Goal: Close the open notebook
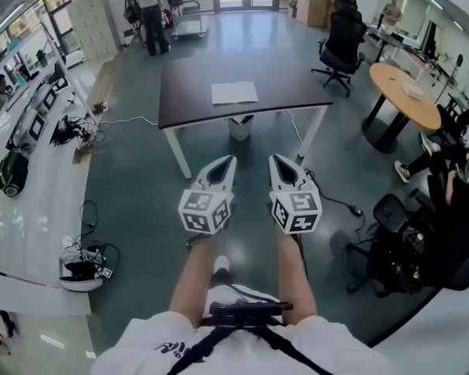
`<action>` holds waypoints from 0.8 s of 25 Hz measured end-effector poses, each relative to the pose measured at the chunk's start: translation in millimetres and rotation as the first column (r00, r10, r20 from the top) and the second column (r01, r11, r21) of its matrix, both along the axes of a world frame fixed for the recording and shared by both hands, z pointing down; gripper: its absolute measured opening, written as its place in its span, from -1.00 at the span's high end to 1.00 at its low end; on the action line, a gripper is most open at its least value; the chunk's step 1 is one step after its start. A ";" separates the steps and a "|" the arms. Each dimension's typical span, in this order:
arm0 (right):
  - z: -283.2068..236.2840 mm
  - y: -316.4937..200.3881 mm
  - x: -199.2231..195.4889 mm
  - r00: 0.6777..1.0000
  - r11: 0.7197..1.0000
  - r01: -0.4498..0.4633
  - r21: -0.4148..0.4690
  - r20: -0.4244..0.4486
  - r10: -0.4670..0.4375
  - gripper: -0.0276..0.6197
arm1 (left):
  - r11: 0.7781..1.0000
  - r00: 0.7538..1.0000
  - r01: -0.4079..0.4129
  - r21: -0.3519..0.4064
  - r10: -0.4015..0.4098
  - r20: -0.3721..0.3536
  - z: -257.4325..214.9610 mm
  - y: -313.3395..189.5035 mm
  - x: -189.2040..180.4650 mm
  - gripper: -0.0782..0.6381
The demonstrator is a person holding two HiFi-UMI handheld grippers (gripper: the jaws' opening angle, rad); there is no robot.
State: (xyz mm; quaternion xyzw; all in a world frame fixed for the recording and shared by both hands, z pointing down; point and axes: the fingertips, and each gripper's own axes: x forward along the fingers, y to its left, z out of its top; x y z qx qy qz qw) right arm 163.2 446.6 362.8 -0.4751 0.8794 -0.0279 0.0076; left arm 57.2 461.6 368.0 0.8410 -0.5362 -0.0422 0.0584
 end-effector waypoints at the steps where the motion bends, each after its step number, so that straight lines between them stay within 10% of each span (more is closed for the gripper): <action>1: -2.8 -11.3 -10.8 1.000 1.000 0.011 0.007 -0.004 -0.011 0.90 | 1.000 1.000 -0.008 0.004 0.008 -0.007 -2.9 -14.1 -7.6 0.76; 20: 14.4 -187.7 -155.7 0.999 0.999 0.032 -0.004 -0.006 -0.032 0.90 | 0.999 1.000 -0.010 0.031 0.010 -0.016 10.9 -198.1 -130.9 0.76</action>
